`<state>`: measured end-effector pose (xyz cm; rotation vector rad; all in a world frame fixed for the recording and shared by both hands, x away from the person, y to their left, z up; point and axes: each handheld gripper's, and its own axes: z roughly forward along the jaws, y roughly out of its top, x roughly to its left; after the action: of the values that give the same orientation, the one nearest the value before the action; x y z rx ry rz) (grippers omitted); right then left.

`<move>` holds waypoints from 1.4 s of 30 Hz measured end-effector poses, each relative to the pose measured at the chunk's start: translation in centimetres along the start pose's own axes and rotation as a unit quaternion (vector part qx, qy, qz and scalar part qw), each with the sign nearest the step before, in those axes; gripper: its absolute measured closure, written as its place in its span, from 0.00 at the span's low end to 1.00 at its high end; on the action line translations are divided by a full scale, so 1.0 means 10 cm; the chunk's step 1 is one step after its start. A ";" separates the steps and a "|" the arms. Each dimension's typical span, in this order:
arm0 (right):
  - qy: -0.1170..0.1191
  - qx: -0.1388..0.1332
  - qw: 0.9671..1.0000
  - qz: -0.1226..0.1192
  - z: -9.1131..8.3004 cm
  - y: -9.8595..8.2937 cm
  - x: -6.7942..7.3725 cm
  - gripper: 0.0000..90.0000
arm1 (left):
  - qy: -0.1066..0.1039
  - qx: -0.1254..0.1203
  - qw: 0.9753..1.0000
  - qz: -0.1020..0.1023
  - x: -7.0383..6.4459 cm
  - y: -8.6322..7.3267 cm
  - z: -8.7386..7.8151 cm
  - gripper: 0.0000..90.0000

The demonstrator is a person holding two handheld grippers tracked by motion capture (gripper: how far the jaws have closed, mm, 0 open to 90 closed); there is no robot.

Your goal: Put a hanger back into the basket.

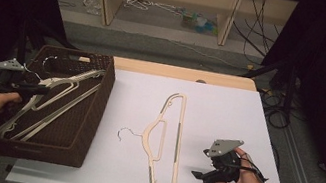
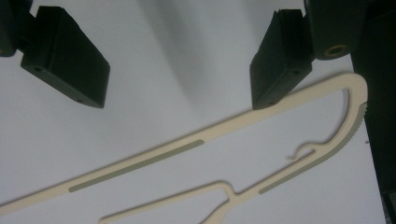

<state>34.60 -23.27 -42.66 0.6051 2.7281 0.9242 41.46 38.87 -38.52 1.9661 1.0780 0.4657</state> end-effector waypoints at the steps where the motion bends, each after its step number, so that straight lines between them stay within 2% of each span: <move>1: 0.001 -0.001 1.000 -0.001 0.00 0.00 0.00 0.24 | 0.008 0.013 0.999 -0.037 -0.04 -0.03 0.00 0.94; 2: 0.001 -0.002 1.000 -0.001 0.00 0.00 0.00 0.24 | 0.011 0.017 0.999 -0.045 -0.04 -0.04 0.01 0.94; 5: 0.001 0.000 1.000 0.001 0.00 0.00 0.00 0.24 | 0.007 0.010 0.999 -0.046 -0.04 -0.05 0.02 0.94; 7: 0.001 0.000 1.000 -0.001 0.00 0.00 0.00 0.24 | 0.015 0.011 0.999 -0.051 -0.03 -0.05 0.02 0.93; 8: 0.001 0.000 1.000 0.000 0.01 0.00 0.00 0.24 | 0.025 0.013 0.998 -0.053 -0.01 -0.05 0.02 0.92; 9: 0.001 0.000 1.000 0.000 0.01 0.00 0.00 0.24 | 0.025 0.013 0.998 -0.053 -0.01 -0.05 0.02 0.92; 11: 0.006 0.006 1.000 -0.001 0.00 0.00 0.00 0.24 | 0.038 0.014 0.998 -0.043 0.03 -0.05 0.04 0.91; 12: 0.005 0.005 1.000 -0.001 0.00 0.00 0.00 0.24 | 0.049 0.015 0.997 -0.060 0.03 -0.06 0.04 0.90; 13: 0.002 0.001 1.000 0.001 0.01 0.00 0.01 0.24 | 0.052 0.020 0.997 -0.057 0.04 -0.06 0.05 0.90; 14: 0.004 0.000 1.000 0.001 0.01 0.00 0.01 0.24 | 0.056 0.013 0.998 -0.035 0.08 -0.06 0.06 0.89; 15: 0.002 -0.001 1.000 -0.001 0.01 0.00 0.00 0.24 | 0.063 0.020 0.997 -0.028 0.09 -0.06 0.06 0.88; 16: 0.001 -0.001 1.000 -0.002 0.00 0.00 0.00 0.24 | 0.084 0.034 0.996 -0.026 0.10 -0.06 0.04 0.81; 17: 0.001 -0.001 1.000 0.000 0.00 0.00 0.00 0.24 | 0.088 0.045 0.995 -0.010 0.13 -0.07 0.01 0.81; 18: 0.001 -0.001 1.000 0.000 0.00 0.00 0.00 0.23 | 0.088 0.045 0.995 -0.010 0.13 -0.07 0.01 0.80; 19: 0.001 -0.001 1.000 0.000 0.00 0.00 0.00 0.23 | 0.090 0.038 0.995 -0.022 0.12 -0.08 0.01 0.80; 20: 0.001 -0.001 1.000 -0.001 0.01 0.00 0.00 0.23 | 0.105 0.037 0.993 -0.033 0.12 -0.08 -0.02 0.74; 21: 0.001 -0.001 1.000 -0.001 0.01 0.00 0.00 0.23 | 0.105 0.037 0.993 -0.033 0.12 -0.08 -0.02 0.72; 22: 0.000 -0.001 1.000 -0.001 0.01 0.00 0.00 0.23 | 0.114 0.030 0.991 -0.057 0.09 -0.09 -0.03 0.72; 23: 0.001 0.000 1.000 0.001 0.01 0.00 0.01 0.23 | 0.109 0.023 0.992 -0.058 0.09 -0.08 -0.03 0.71; 24: 0.001 0.000 1.000 0.001 0.01 0.00 0.01 0.24 | 0.119 0.021 0.991 -0.064 0.07 -0.07 -0.06 0.66; 25: 0.001 0.000 1.000 0.001 0.01 0.00 0.01 0.24 | 0.119 0.021 0.991 -0.064 0.07 -0.07 -0.06 0.63; 26: 0.004 0.004 1.000 0.000 0.00 0.00 0.01 0.24 | 0.114 0.023 0.992 -0.055 0.06 -0.05 -0.11 0.62; 27: 0.004 0.004 1.000 0.000 0.00 0.00 0.01 0.24 | 0.114 0.023 0.992 -0.055 0.06 -0.05 -0.11 0.63; 28: 0.001 0.001 1.000 0.001 0.01 0.00 0.01 0.24 | 0.113 0.011 0.992 -0.058 0.02 -0.03 -0.11 0.63; 29: 0.000 -0.002 1.000 0.000 0.01 0.00 0.01 0.24 | 0.113 0.001 0.991 -0.068 -0.09 0.01 -0.13 0.62; 30: 0.001 -0.002 1.000 0.001 0.00 0.00 0.01 0.24 | 0.105 0.000 0.993 -0.058 -0.14 0.04 -0.14 0.60; 31: 0.001 -0.003 1.000 0.001 0.00 0.00 0.01 0.24 | 0.100 -0.013 0.993 -0.063 -0.23 0.06 -0.15 0.58; 32: 0.000 -0.003 1.000 0.003 0.01 0.01 0.01 0.24 | 0.099 -0.015 0.993 -0.057 -0.30 0.08 -0.16 0.55; 33: -0.001 -0.005 1.000 0.005 0.01 0.01 0.01 0.24 | 0.099 -0.015 0.993 -0.057 -0.30 0.08 -0.16 0.53; 34: -0.001 -0.006 1.000 0.008 0.01 0.01 0.01 0.24 | 0.092 -0.025 0.994 -0.050 -0.48 0.13 -0.18 0.51; 35: -0.003 -0.007 1.000 0.014 0.00 0.01 0.01 0.24 | 0.087 -0.030 0.995 -0.047 -0.57 0.16 -0.19 0.50; 36: -0.003 -0.008 1.000 0.019 0.01 0.01 0.01 0.24 | 0.077 -0.034 0.996 -0.033 -0.65 0.18 -0.21 0.47; 37: -0.003 -0.008 1.000 0.019 0.01 0.01 0.01 0.24 | 0.077 -0.034 0.996 -0.033 -0.65 0.18 -0.21 0.45; 38: -0.010 -0.007 0.999 0.035 0.00 0.01 0.02 0.25 | 0.065 -0.049 0.996 -0.035 -0.87 0.21 -0.22 0.44; 39: -0.010 -0.007 0.999 0.035 0.00 0.01 0.02 0.25 | 0.065 -0.049 0.996 -0.035 -0.87 0.21 -0.22 0.44; 40: -0.016 -0.011 0.999 0.036 0.01 0.01 0.01 0.25 | 0.059 -0.055 0.996 -0.027 -0.97 0.22 -0.23 0.44; 41: -0.014 -0.007 0.998 0.056 0.02 0.01 0.03 0.24 | 0.038 -0.067 0.997 -0.017 -1.21 0.24 -0.23 0.41; 42: -0.014 -0.007 0.998 0.056 0.02 0.01 0.03 0.24 | 0.038 -0.067 0.997 -0.017 -1.21 0.24 -0.23 0.41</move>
<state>34.40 -22.95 -42.77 0.7701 2.6837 0.9514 34.44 29.30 -34.43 1.8225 1.0975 0.5834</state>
